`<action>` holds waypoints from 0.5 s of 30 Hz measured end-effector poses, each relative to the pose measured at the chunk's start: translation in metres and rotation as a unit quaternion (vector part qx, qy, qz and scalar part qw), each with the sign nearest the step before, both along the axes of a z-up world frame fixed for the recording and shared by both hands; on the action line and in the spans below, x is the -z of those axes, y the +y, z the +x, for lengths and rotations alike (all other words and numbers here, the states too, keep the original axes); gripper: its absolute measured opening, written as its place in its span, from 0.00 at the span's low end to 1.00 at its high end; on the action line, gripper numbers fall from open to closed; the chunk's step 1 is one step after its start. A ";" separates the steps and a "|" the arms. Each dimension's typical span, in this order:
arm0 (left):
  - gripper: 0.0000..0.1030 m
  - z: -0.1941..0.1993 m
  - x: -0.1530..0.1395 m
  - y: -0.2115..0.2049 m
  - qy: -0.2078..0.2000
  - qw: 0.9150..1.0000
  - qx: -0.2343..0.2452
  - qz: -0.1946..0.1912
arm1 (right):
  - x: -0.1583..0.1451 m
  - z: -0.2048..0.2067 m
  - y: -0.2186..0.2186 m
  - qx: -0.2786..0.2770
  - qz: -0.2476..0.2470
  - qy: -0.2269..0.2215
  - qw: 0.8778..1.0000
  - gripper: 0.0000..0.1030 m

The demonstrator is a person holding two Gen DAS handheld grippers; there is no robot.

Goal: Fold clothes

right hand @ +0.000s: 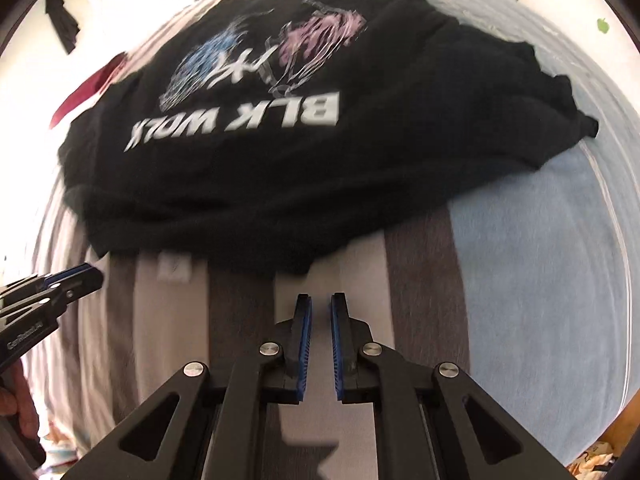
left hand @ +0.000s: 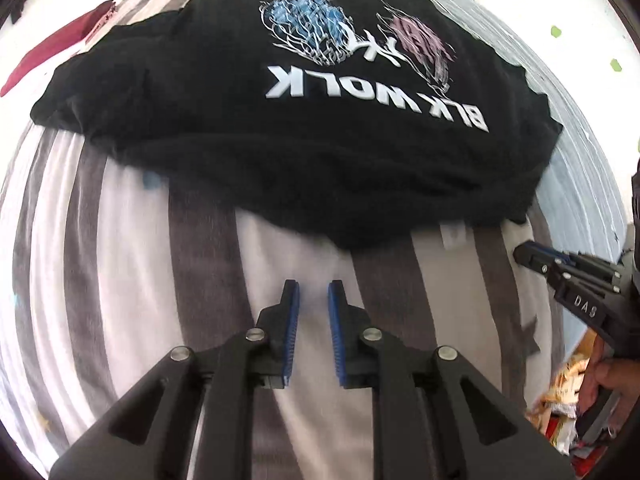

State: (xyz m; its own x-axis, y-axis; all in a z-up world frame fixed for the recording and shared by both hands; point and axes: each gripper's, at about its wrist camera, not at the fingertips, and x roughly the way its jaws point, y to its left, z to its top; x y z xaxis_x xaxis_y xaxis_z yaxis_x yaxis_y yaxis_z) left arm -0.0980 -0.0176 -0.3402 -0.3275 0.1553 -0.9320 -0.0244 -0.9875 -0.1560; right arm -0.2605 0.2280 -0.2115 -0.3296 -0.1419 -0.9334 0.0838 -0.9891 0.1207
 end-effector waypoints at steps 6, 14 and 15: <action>0.13 -0.012 -0.017 -0.018 0.025 0.999 -0.025 0.003 | -0.053 -0.027 0.010 0.012 -0.031 0.075 0.997 0.21; 0.13 -0.031 -0.003 -0.037 0.030 0.998 -0.041 -0.036 | -0.028 -0.082 0.014 0.031 -0.010 0.075 0.997 0.28; 0.13 -0.033 -0.001 -0.040 0.031 0.998 -0.043 -0.041 | -0.019 -0.081 0.016 0.037 -0.005 0.057 0.998 0.28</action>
State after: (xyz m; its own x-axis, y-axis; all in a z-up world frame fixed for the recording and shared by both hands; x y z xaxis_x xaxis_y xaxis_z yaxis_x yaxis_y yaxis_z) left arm -0.1311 -0.0574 -0.3394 -0.3929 0.0483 -0.9183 0.0547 -0.9956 -0.0758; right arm -0.3416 0.2439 -0.1925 -0.4437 -0.1214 -0.8879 0.0234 -0.9920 0.1239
